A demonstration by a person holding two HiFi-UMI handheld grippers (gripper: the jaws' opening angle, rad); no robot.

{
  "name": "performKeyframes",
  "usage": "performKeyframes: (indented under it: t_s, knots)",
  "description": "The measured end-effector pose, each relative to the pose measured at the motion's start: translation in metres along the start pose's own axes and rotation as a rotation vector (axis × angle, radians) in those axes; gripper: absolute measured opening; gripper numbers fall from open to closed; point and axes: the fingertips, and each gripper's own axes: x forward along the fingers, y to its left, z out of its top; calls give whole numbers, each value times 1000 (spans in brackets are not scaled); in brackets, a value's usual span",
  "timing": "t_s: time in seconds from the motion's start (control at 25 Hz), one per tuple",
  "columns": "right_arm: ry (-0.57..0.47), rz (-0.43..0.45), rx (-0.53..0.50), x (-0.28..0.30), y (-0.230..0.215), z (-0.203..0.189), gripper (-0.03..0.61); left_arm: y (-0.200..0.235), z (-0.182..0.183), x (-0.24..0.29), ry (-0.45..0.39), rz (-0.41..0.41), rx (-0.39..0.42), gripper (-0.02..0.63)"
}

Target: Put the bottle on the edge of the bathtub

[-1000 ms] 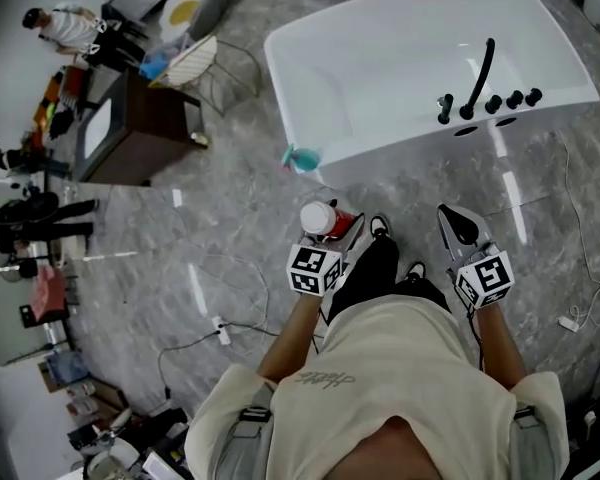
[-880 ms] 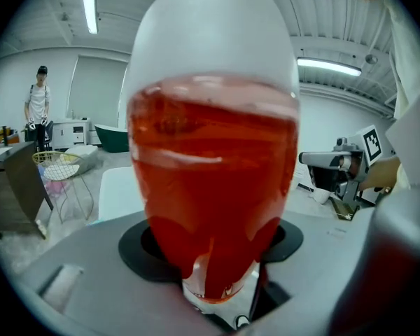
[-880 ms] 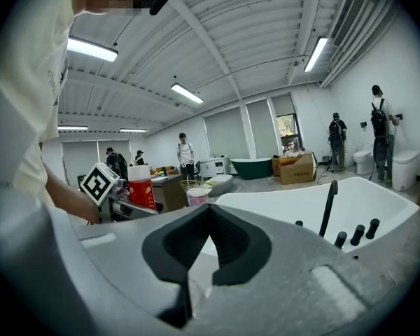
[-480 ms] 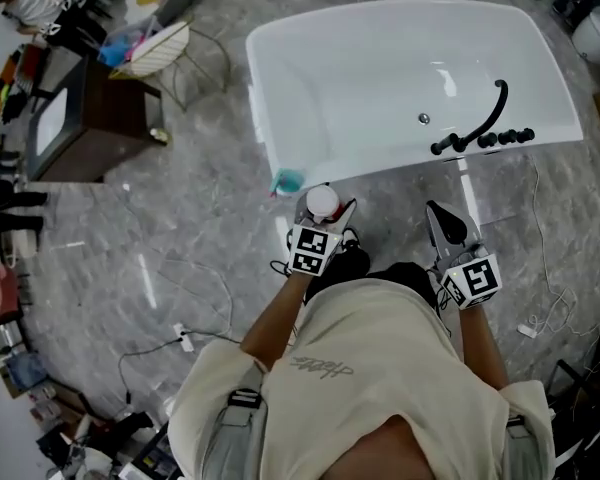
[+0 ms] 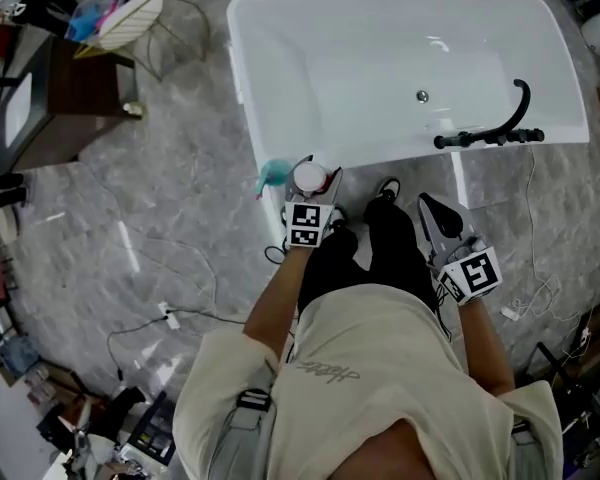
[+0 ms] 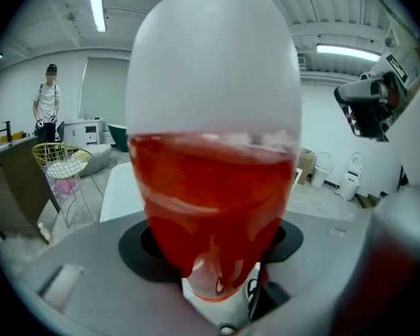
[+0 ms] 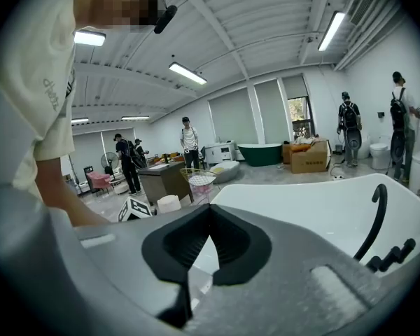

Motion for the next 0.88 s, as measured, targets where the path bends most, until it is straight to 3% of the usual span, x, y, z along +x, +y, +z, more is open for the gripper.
performKeyframes:
  t_s: [0.28,0.56,0.88]
  knots:
    - [131,185,-39,22,-8,-35,2,30,-30,44,36,125,-72,298]
    - [131,214,-36,42,-28,-29,2,48,-47,59,71,206,-69,299]
    - [138,211,-12,47,-34,-34,2,51,-65,65,87,226,-63,302]
